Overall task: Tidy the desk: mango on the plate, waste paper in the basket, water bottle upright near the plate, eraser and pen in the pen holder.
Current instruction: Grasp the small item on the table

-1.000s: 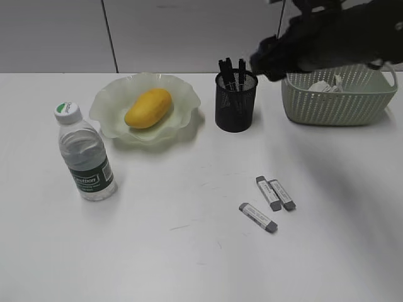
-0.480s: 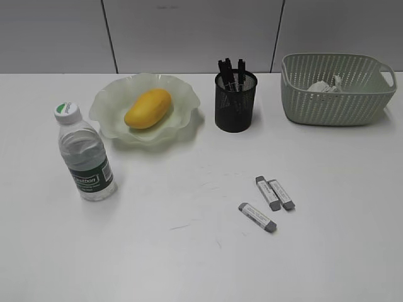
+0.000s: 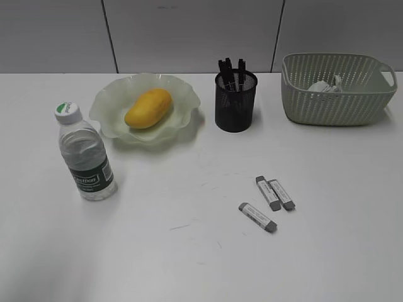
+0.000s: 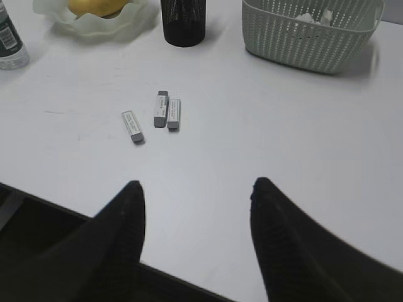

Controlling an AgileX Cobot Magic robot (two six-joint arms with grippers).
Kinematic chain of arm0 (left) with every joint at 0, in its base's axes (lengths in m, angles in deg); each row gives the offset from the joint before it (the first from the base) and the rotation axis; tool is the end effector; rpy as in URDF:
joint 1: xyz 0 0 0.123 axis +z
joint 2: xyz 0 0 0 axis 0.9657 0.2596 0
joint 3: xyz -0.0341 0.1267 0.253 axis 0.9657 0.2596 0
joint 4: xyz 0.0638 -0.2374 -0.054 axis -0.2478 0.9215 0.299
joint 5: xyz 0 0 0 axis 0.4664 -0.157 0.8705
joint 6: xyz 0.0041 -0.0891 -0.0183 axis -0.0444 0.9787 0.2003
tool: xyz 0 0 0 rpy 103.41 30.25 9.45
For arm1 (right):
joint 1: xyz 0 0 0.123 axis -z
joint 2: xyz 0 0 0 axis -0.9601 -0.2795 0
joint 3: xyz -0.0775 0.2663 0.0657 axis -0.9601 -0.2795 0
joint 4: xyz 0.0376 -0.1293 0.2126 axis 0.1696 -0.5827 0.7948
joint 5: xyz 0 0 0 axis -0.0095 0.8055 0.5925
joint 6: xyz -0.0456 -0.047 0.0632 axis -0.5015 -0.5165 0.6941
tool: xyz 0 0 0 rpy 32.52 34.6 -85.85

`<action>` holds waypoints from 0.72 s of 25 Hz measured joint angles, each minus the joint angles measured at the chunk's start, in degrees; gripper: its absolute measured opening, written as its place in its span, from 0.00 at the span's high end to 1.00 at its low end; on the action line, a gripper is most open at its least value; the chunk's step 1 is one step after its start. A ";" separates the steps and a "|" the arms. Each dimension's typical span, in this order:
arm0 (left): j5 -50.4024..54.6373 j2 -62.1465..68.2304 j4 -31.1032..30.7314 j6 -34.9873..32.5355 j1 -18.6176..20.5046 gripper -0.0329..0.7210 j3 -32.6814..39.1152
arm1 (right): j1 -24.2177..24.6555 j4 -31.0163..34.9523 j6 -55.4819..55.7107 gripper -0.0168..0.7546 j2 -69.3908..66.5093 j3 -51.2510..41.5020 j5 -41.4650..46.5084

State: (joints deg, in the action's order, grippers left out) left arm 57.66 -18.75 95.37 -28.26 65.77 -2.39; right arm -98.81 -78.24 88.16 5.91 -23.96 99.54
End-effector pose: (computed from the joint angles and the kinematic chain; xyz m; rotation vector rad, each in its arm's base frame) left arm 0.1054 -0.0489 0.3077 0.4183 2.1600 -0.4524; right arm -0.0053 -0.0036 0.2816 -0.4118 1.9773 0.2800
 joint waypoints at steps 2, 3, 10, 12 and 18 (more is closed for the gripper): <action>-3.03 7.46 5.07 -4.73 -2.64 0.53 -1.19 | 0.00 -0.06 0.18 0.43 0.00 0.00 -0.05; -4.85 12.68 6.66 -5.95 -5.27 0.53 -2.28 | 0.00 -0.13 0.25 0.44 0.00 0.00 -0.05; -23.27 39.07 -3.46 12.07 -38.44 0.54 -14.34 | 0.00 -0.25 0.42 0.48 0.00 0.00 -0.05; -24.03 49.21 -7.24 22.61 -42.88 0.49 -19.97 | 0.00 -0.29 0.42 0.48 0.00 -0.05 -0.05; -17.79 75.49 -9.85 38.99 -44.05 0.32 -37.87 | 0.00 -0.29 0.42 0.48 0.00 -0.05 -0.05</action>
State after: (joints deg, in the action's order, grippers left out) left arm 39.87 56.75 85.52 10.72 21.73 -40.26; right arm -98.81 -78.53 88.58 5.91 -24.01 99.49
